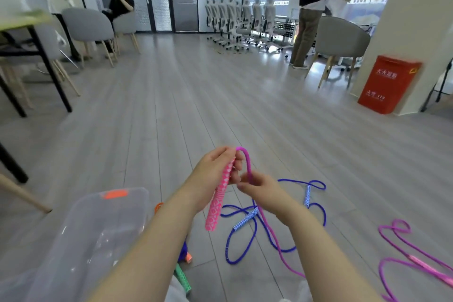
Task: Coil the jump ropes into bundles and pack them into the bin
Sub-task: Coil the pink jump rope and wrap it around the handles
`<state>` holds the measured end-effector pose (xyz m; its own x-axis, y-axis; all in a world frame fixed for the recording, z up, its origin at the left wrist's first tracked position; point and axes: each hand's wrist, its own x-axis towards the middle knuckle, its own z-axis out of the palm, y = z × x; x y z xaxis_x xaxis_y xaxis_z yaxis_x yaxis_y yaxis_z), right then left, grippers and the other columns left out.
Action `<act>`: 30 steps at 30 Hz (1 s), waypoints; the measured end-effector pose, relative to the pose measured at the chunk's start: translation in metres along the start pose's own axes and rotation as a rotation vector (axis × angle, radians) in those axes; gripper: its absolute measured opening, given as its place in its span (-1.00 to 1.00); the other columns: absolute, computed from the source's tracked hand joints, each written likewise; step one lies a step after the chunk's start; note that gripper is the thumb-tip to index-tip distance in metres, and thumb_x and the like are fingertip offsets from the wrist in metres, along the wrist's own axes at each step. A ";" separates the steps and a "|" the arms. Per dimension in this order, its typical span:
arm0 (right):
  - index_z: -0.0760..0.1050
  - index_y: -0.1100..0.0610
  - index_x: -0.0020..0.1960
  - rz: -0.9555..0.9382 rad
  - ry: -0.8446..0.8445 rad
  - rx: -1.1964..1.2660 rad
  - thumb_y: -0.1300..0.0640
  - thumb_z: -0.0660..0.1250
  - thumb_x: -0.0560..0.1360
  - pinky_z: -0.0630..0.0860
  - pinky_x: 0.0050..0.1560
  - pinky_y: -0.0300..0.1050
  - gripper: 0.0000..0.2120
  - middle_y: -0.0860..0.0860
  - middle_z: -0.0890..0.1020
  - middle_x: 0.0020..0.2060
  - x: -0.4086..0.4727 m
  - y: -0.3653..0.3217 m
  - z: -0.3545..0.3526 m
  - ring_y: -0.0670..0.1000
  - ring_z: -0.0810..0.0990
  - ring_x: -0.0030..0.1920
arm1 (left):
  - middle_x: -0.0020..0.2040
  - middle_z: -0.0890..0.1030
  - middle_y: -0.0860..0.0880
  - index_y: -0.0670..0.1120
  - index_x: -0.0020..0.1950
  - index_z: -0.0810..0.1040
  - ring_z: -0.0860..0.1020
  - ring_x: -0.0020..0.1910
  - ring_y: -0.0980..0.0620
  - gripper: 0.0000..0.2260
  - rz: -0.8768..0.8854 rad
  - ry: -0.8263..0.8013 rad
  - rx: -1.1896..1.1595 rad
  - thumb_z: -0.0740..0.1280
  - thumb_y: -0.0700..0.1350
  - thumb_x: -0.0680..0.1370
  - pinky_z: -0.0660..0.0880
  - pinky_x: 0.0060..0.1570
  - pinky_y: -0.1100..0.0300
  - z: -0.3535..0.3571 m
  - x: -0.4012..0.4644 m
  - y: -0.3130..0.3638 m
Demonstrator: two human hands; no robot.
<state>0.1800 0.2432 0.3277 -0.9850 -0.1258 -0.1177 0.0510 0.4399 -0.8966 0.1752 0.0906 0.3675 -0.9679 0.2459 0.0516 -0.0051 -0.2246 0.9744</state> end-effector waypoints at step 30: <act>0.55 -0.01 -0.05 -0.242 0.414 0.259 0.20 0.34 0.55 0.59 -0.09 -0.22 -0.89 -0.02 0.70 -0.20 0.027 -0.030 -0.003 -0.06 0.68 -0.14 | -0.20 0.67 0.00 -0.06 -0.01 0.65 0.56 -0.15 0.03 -0.81 -0.174 0.268 0.033 0.23 -0.16 0.62 0.51 -0.02 0.12 0.018 0.038 -0.011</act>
<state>0.1518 0.2295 0.3524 -0.9534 0.1878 0.2361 -0.1978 0.2014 -0.9593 0.1429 0.1191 0.3626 -0.9850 0.0196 -0.1712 -0.1721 -0.1696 0.9704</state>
